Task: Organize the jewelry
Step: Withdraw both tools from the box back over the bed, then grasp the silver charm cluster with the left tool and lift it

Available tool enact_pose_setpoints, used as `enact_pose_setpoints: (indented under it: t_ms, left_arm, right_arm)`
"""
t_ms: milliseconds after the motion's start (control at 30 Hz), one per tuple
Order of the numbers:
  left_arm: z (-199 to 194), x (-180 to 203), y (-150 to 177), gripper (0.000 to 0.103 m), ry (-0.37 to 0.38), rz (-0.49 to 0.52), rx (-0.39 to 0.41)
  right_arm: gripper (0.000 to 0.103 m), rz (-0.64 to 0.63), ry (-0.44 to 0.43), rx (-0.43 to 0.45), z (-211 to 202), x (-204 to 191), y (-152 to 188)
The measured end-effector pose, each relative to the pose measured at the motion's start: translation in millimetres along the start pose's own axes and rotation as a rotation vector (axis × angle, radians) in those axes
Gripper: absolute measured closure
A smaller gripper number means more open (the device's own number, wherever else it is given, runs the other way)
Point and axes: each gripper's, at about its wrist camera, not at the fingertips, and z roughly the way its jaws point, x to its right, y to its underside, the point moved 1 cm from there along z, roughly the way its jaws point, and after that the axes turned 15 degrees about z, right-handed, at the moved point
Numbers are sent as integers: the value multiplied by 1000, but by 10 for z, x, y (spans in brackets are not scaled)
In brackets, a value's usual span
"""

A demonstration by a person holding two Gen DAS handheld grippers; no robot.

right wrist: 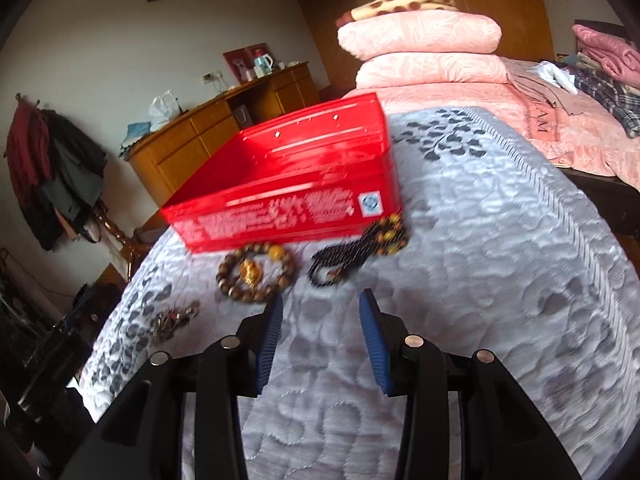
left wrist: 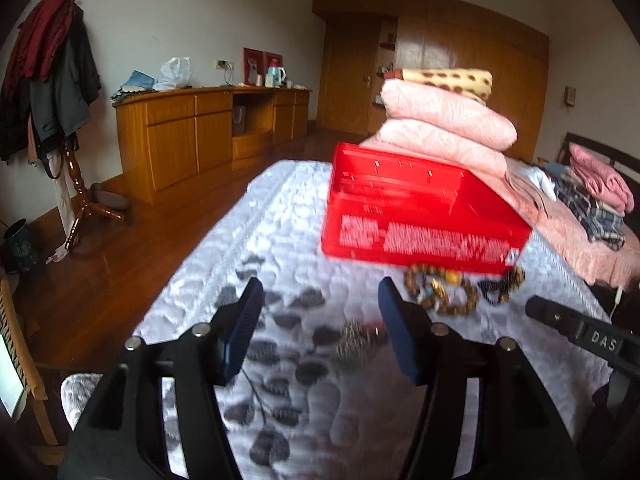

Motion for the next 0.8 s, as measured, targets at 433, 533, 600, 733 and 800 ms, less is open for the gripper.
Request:
enact_pose_setpoints:
  t_ms: [433,533,600,733,800]
  left_arm:
    - [135,171,200,37,10,16,-78]
    - [199,188,173,37,24,5,-113]
    - [252,216,134,39,37,-1,-137]
    - [405,314,84,53,67,0,-195]
    - [502,340,101,71,84,-9,-246]
  right_arm:
    - [63,-12,-8,-2,-23,-58,63]
    - [63,-9,-12,-4,-19,-48,59]
    - [63,-7,-16,-7,-14,-44,53]
    - [63,-2,-19,-7,-9,-16,3]
    - [63,-1,-18,0,-20,1,-25]
